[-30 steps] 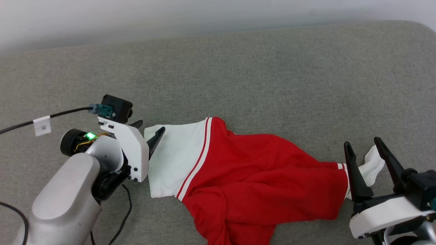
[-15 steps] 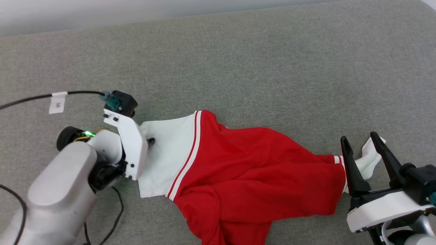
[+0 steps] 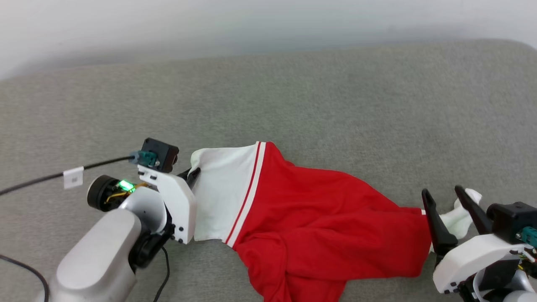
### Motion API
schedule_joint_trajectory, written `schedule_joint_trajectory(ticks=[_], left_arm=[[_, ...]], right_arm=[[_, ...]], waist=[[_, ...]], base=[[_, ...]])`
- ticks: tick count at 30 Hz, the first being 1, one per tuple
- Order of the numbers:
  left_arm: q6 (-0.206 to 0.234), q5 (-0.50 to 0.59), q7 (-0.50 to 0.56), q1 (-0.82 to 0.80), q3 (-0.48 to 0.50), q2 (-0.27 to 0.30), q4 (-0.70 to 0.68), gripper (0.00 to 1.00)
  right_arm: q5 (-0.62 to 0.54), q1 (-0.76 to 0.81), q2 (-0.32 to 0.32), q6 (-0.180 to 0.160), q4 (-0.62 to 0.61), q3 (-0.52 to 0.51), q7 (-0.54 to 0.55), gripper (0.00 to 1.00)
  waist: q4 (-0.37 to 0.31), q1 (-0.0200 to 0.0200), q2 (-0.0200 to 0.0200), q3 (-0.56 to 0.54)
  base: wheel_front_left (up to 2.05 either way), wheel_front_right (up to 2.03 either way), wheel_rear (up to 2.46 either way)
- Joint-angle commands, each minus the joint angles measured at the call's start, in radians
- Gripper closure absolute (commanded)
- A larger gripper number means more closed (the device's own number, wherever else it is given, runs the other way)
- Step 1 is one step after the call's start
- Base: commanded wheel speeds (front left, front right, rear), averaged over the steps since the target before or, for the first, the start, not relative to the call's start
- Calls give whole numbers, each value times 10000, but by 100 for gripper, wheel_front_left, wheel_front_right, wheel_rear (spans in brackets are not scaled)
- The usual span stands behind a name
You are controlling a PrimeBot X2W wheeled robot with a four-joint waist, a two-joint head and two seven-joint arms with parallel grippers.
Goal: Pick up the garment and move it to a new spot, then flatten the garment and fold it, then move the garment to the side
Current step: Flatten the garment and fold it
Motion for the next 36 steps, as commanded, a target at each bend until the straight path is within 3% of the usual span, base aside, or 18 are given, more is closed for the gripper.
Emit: schedule_joint_trajectory(ticks=[1, 8, 15, 21, 28, 30, 36], left_arm=[[213, 34, -234, 351, 89, 90, -324, 100], [903, 31, -656, 1258, 335, 376, -1895, 100], [1278, 83, -666, 1638, 383, 580, -3100, 100], [1331, 113, -668, 1362, 445, 613, -3592, 100], [1187, 76, -713, 1094, 433, 545, -3552, 100], [1145, 29, -735, 1091, 417, 522, -3469, 100], [1171, 21, -922, 1224, 490, 595, -3256, 100]], right_arm=[[219, 33, -182, -7, 250, -49, 340, 0], [1148, -134, -788, -7, 1336, -1075, 2188, 0], [1879, -563, -1530, -5, 2074, -2124, 4663, 0], [2166, -1369, -1733, -7, 2542, -2400, 5741, 0], [2348, -1761, -1447, -7, 3538, -2082, 6648, 0], [2482, -1702, -1312, -2, 3686, -1925, 6867, 100], [2381, -1692, -1567, -4, 3300, -1971, 6677, 100]], waist=[[356, -1, 0, -433], [838, -1, 0, -756], [1192, -1, 0, -279], [1324, -1, 0, 607], [1386, -1, 0, 1133], [1392, -1, 0, 1138], [1294, -1, 0, 740]], base=[[0, 0, 0], [0, 0, 0], [0, 0, 0], [0, 0, 0], [0, 0, 0], [0, 0, 0], [0, 0, 0]])
